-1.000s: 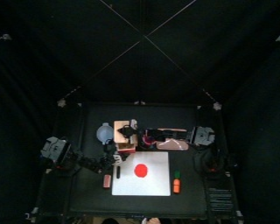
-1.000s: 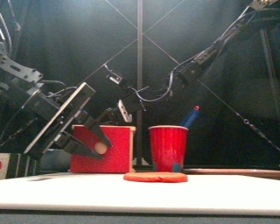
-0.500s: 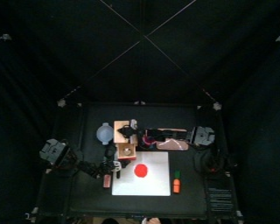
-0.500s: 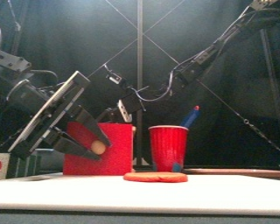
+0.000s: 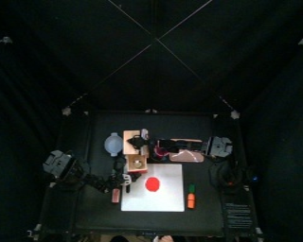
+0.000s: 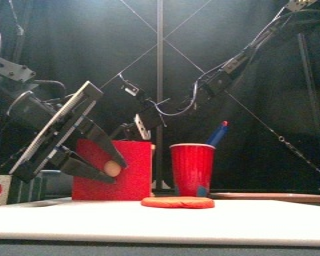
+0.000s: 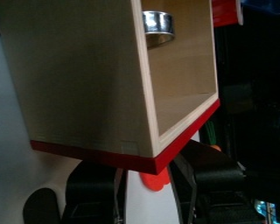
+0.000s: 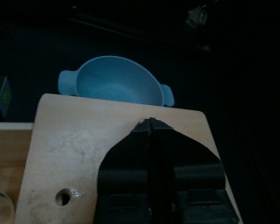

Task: Get the cutter from the drawer then cut the dough then place the extra dough in the bowl
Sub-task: Place the cutter on the board

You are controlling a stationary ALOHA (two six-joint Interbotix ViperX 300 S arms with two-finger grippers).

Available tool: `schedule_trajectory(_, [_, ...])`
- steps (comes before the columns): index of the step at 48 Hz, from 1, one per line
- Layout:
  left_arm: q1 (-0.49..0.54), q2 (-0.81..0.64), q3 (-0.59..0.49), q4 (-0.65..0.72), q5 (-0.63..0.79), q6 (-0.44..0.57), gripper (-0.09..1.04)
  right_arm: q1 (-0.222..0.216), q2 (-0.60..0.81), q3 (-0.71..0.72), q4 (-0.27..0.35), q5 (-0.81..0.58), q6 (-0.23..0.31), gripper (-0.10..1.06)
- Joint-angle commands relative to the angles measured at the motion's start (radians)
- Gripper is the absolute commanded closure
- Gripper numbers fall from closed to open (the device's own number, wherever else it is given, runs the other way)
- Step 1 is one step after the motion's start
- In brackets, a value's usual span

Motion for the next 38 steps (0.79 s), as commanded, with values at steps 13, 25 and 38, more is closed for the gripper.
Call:
schedule_trajectory(13, [0.02, -0.006, 0.008, 0.005, -0.003, 0.002, 0.13, 0.005, -0.009, -0.011, -0.003, 0.011, 0.0, 0.96])
schedule_trajectory(25, [0.006, -0.025, 0.008, 0.006, -0.002, 0.002, 0.12, 0.006, -0.009, -0.017, -0.003, 0.011, 0.0, 0.96])
schedule_trajectory(38, [-0.064, -0.037, -0.014, 0.006, 0.014, -0.003, 0.12, 0.008, -0.009, -0.018, -0.003, 0.011, 0.0, 0.96])
